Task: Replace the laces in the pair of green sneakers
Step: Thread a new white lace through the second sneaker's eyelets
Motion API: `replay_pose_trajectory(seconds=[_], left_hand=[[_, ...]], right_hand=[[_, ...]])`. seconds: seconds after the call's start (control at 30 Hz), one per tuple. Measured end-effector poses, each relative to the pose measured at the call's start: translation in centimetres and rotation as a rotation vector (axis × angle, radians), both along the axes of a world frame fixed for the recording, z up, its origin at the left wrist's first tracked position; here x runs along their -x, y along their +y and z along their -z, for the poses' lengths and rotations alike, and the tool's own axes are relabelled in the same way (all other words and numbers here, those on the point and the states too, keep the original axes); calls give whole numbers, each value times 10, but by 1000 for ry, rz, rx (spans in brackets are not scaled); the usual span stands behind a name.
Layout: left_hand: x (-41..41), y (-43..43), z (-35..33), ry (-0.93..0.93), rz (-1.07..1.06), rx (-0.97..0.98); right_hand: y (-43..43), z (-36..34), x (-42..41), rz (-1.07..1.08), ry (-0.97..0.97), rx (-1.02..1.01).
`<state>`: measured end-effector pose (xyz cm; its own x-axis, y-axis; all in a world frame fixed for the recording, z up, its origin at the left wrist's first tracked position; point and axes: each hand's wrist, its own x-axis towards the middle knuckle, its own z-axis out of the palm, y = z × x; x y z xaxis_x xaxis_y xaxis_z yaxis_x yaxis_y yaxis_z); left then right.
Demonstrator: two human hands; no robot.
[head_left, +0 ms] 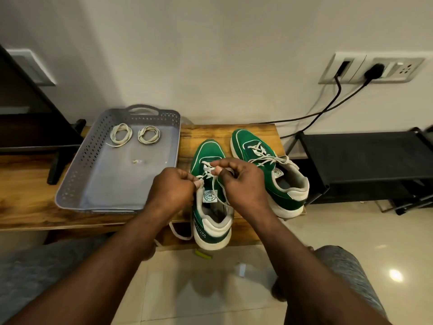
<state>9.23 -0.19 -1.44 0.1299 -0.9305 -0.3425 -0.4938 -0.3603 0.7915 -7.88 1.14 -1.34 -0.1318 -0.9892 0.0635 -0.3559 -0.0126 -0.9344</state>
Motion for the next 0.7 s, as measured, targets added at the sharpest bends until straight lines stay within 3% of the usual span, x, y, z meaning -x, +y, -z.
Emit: replay_pose_trajectory(seconds=[0.1,0.2,0.3,0.7], left_hand=[[-2,1,0,138,-60,-55],[-1,3,1,203,-133,-68],[-2,2,4,227,-164,-68],[-2,5,-1,248,-90,-50]], right_hand=[[-3,6,-7,-45,181,10],[-3,8,-13,-77,500,0],[2,4,-16,-105,642,73],[0,9,-15,-115,528,-48]])
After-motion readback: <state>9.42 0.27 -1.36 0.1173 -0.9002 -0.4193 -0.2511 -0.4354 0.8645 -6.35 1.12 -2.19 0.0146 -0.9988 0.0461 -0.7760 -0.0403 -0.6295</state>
